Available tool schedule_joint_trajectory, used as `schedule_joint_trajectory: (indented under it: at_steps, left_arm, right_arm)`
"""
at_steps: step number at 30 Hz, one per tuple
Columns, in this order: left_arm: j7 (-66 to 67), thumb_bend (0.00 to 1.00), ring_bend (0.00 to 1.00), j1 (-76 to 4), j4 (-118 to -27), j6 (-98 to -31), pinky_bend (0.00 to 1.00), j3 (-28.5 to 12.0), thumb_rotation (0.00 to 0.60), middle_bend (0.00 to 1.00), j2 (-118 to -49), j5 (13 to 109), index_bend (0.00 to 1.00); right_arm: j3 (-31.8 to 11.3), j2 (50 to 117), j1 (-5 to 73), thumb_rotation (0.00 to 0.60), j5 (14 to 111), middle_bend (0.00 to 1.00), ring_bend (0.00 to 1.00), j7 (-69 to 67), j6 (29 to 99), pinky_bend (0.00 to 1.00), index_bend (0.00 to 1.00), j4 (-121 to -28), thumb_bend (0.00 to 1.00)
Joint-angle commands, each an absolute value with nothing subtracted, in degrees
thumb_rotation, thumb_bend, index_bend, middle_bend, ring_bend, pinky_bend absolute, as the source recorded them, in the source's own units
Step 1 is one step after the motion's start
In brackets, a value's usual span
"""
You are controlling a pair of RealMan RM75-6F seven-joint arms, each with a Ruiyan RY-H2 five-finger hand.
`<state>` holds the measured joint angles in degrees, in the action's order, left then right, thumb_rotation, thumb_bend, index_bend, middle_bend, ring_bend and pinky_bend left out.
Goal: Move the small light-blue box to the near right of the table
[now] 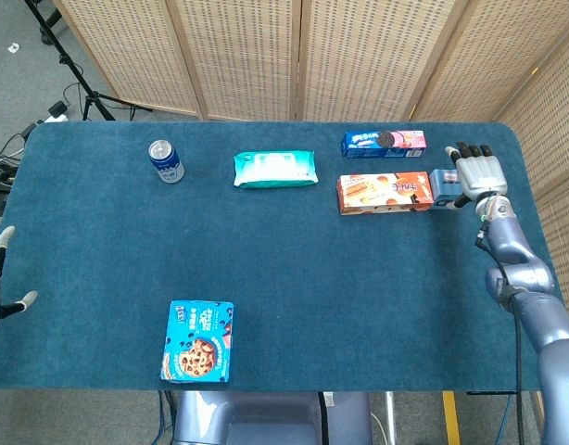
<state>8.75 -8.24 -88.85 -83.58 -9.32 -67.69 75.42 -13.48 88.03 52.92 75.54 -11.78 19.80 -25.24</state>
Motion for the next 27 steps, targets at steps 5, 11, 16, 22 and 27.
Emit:
schedule_joint_trajectory:
  at_steps: [5,11,16,22,27]
  left_arm:
    - [8.5,0.0,0.0,-8.1,-88.6,-84.2,0.0,-9.5,0.6,0.0,-67.8,75.3,0.0]
    - [8.9,0.0,0.0,-8.3,-88.3,-84.2,0.0,-9.4,0.6,0.0,-68.2,75.3,0.0]
    - [10.2,0.0,0.0,-8.8,-87.6,-83.7,0.0,-9.5,0.6,0.0,-69.1,74.7,0.0]
    - [11.0,0.0,0.0,-8.9,-87.3,-83.8,0.0,-9.5,0.6,0.0,-69.6,74.5,0.0]
    - [11.1,0.0,0.0,-8.9,-87.1,-84.0,0.0,-9.5,0.6,0.0,-69.7,74.6,0.0]
  right_arm:
    - [-11.4,92.9,55.4,0.6,76.4,0.0,0.0,-14.9,15.7,0.0,0.0,-18.3,0.0]
    - [-10.5,95.2,55.8,0.6,77.3,0.0,0.0,-15.3,15.7,0.03,0.0,-14.7,0.0]
    - [-10.1,98.7,55.4,0.6,77.8,0.14,0.11,-16.8,17.9,0.15,0.05,-10.4,0.0]
    - [-9.6,100.5,54.6,0.6,78.6,0.45,0.39,-18.0,22.9,0.26,0.3,-7.8,0.05]
    - [-9.4,101.4,54.0,0.6,79.0,0.58,0.5,-18.6,26.1,0.29,0.45,-6.4,0.15]
